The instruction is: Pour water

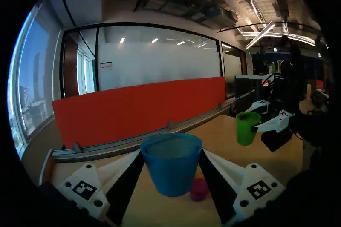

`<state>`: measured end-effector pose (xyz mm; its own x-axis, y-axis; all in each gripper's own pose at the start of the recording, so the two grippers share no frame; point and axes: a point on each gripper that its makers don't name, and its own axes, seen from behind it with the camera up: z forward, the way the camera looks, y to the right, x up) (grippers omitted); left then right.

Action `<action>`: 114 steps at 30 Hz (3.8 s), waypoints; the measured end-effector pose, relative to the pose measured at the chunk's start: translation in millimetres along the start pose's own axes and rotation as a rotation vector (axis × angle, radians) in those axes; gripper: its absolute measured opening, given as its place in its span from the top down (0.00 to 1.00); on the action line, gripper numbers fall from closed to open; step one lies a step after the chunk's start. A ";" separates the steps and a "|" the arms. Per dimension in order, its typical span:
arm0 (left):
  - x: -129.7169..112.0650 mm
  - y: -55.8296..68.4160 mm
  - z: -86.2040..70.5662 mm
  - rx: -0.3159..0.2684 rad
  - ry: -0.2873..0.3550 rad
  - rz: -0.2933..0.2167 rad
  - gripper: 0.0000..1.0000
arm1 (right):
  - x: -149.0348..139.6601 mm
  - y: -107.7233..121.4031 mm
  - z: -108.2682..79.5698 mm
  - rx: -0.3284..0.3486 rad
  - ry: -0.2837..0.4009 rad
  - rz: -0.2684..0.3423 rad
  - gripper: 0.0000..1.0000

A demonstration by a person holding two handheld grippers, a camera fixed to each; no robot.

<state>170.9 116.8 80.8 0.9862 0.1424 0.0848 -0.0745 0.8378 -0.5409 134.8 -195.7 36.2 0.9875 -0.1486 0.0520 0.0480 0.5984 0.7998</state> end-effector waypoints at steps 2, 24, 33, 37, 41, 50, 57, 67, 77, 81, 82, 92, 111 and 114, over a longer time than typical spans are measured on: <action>-6.1 -0.3 1.9 -0.004 -0.015 0.000 0.14 | -5.0 1.3 0.2 0.003 -0.016 -0.001 0.09; -92.1 4.9 17.1 -0.052 -0.246 0.091 0.14 | -61.7 19.5 11.4 0.024 -0.198 -0.033 0.09; -127.2 8.8 18.0 -0.077 -0.339 0.137 0.14 | -83.1 20.8 17.9 0.050 -0.267 -0.021 0.09; -141.4 11.0 19.6 -0.092 -0.375 0.155 0.14 | -94.0 20.4 21.0 0.061 -0.299 -0.023 0.09; -156.3 13.4 21.4 -0.106 -0.411 0.170 0.14 | -102.7 18.9 23.4 0.074 -0.325 -0.024 0.09; -186.1 18.2 27.2 -0.138 -0.480 0.174 0.14 | -121.4 23.7 28.2 0.078 -0.372 -0.019 0.09; -205.7 20.8 31.1 -0.163 -0.526 0.166 0.14 | -138.1 25.8 32.2 0.081 -0.414 -0.019 0.09; -228.4 26.4 37.1 -0.182 -0.555 0.153 0.13 | -159.4 27.3 37.3 0.085 -0.458 -0.037 0.09; -241.0 28.5 43.9 -0.189 -0.560 0.117 0.14 | -170.0 29.3 43.3 0.085 -0.472 -0.023 0.09; -246.0 29.6 43.9 -0.192 -0.565 0.104 0.14 | -174.7 28.8 44.9 0.087 -0.478 -0.019 0.09; -246.9 29.7 43.6 -0.192 -0.566 0.102 0.14 | -175.9 28.6 45.1 0.088 -0.479 -0.019 0.09; -252.5 28.9 37.0 -0.192 -0.566 0.068 0.14 | -184.6 28.0 46.4 0.089 -0.490 -0.014 0.09; -276.8 29.8 23.5 -0.193 -0.641 0.067 0.13 | -192.8 24.3 49.7 0.087 -0.497 -0.006 0.09; -281.7 28.5 20.1 -0.191 -0.653 0.067 0.14 | -195.5 23.6 51.1 0.087 -0.499 0.000 0.09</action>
<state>-112.0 111.1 58.3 0.6846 0.5296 0.5009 -0.0457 0.7169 -0.6956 -64.8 -192.8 75.5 0.7945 -0.5195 0.3146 0.0142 0.5337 0.8455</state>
